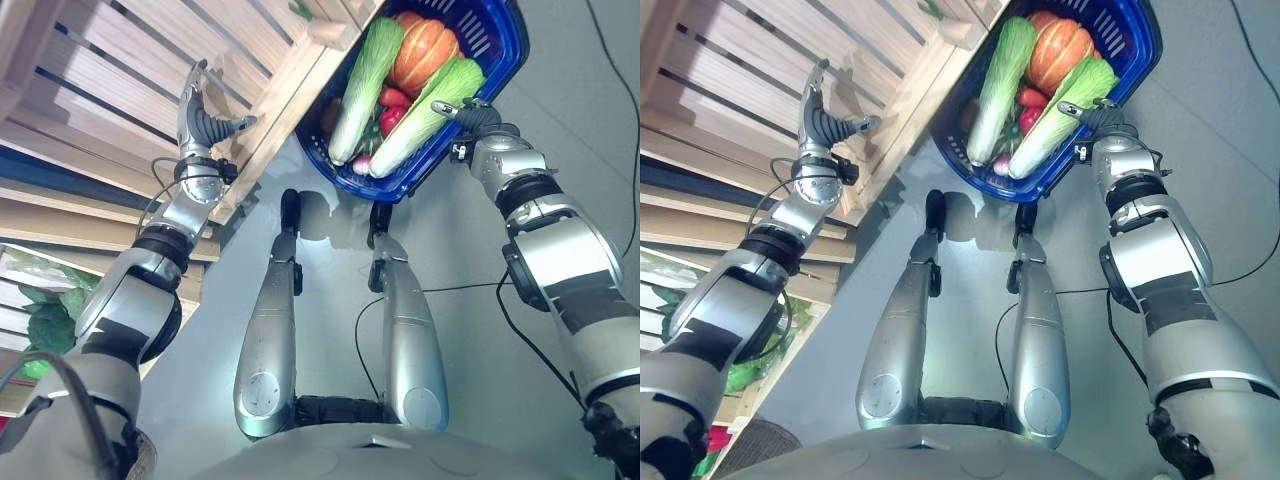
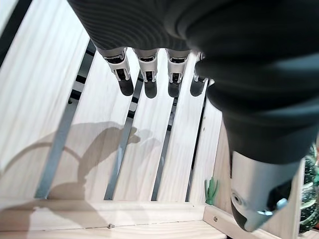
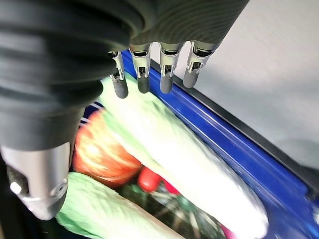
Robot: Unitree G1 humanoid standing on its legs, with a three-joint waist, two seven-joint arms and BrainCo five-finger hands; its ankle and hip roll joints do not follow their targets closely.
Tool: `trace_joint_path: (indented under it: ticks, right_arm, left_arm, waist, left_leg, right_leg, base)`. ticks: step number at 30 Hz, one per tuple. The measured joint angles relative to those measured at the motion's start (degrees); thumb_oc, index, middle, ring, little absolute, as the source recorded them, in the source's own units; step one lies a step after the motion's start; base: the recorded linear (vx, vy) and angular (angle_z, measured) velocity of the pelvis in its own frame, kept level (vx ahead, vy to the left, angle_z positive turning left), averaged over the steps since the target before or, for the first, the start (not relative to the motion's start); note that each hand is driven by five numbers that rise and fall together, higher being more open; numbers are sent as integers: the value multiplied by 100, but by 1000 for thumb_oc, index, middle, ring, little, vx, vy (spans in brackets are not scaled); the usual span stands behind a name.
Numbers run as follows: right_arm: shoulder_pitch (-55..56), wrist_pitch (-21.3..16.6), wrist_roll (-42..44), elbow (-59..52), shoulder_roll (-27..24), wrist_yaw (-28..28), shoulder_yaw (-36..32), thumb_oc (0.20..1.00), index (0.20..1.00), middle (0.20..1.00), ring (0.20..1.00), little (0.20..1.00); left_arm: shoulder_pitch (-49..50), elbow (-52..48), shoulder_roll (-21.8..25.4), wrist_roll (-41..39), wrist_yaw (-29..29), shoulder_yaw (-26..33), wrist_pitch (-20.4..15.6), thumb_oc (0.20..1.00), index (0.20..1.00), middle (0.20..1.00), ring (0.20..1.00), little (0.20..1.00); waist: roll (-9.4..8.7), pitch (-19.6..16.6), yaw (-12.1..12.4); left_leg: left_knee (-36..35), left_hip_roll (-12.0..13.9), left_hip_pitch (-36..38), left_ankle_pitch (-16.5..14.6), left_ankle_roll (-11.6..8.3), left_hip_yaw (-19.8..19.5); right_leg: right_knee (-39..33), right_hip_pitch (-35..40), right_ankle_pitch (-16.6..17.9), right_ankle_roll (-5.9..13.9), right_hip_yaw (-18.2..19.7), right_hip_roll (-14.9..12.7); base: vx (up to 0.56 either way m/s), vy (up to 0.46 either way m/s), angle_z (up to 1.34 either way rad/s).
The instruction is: Pick up fruits and vegetables into the basket
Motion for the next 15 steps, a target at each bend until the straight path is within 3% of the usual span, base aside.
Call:
trace_joint_path:
  ticks: [6, 13, 15]
  right_arm:
    - [812, -384, -299, -275, -135, -132, -104, 1000, 1000, 1000, 1000, 1000]
    - [2215, -1004, -358, -824, -295, -127, -773, 1000, 1000, 1000, 1000, 1000]
    - [2865, -1168, -427, -922, -276, -108, -856, 1000, 1000, 1000, 1000, 1000]
  left_arm:
    - [820, 2, 46, 49, -373, 98, -66, 1000, 1000, 1000, 1000, 1000]
    - [1854, -3, 214, 190, -1002, 281, -122, 1000, 1000, 1000, 1000, 1000]
    - [2354, 1, 122, 264, -1165, 326, -119, 1000, 1000, 1000, 1000, 1000]
  waist:
    - [51, 7, 16]
    - [191, -68, 30]
    - [233, -409, 19]
  left_leg:
    - [-602, 4, 1187, 89, 111, 52]
    - [-1166, 58, 2383, 80, 161, 129]
    - [-1331, 80, 2605, 5, 141, 132]
  right_leg:
    - [-707, 1234, 131, 54, -58, -2]
    - [-1420, 2508, 213, 125, -176, 1]
    - [-1704, 2793, 216, 135, -217, 0]
  base:
    - [-9, 35, 0]
    - [133, 11, 1]
    - [148, 3, 2]
